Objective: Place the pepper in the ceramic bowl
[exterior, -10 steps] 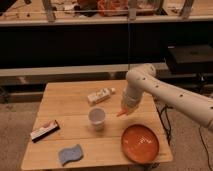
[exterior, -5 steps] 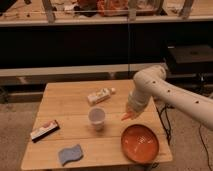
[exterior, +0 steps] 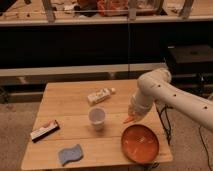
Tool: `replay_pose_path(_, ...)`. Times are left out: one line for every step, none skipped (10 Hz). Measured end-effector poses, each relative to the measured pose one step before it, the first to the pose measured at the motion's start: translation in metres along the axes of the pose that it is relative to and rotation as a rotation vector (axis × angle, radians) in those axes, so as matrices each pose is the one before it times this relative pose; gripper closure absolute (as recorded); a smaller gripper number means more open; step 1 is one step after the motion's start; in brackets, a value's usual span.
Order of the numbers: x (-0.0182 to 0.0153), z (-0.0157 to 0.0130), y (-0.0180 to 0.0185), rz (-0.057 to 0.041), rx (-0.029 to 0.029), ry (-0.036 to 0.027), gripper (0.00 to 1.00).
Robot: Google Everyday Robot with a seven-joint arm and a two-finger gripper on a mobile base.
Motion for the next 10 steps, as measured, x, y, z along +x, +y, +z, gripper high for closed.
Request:
replay_pose_path(0.00115, -0.00026, 0.00421, 0.00603, 0.00049, 0.00034, 0.93)
replay_pose_path(-0.00128, -0.00005, 0.00061, -0.00157, 0.00092, -0.00040, 0.93)
replay_pose_path(-0.00097, 0.00052, 0.00216, -0.00038, 0.00027, -0.00053, 0.93)
replay_pose_path(-0.00093, -0.00001, 0.00447, 0.00208, -0.00053, 0.00094, 0.93)
replay_pose_path(-0.00199, 0.00013, 0.00414, 0.00153, -0.00006, 0.00027, 0.93)
replay_pose_path(-0.00039, 0.00064, 0.00259, 0.00264, 0.00053, -0.00007, 0.93)
replay_pose_path(-0.00090, 0.00051, 0.00133, 0.00041, 0.00049, -0.00012, 0.93)
replay_pose_path(-0.00156, 0.00096, 0.00093, -0.00075, -0.00004, -0.00082, 0.93)
replay_pose_path(-0.00075, 0.00035, 0.00114, 0.00175, 0.00102, -0.00042, 0.93)
replay_pose_path(-0.00043, 0.00098, 0.00192, 0.00282, -0.00011, -0.00032, 0.93)
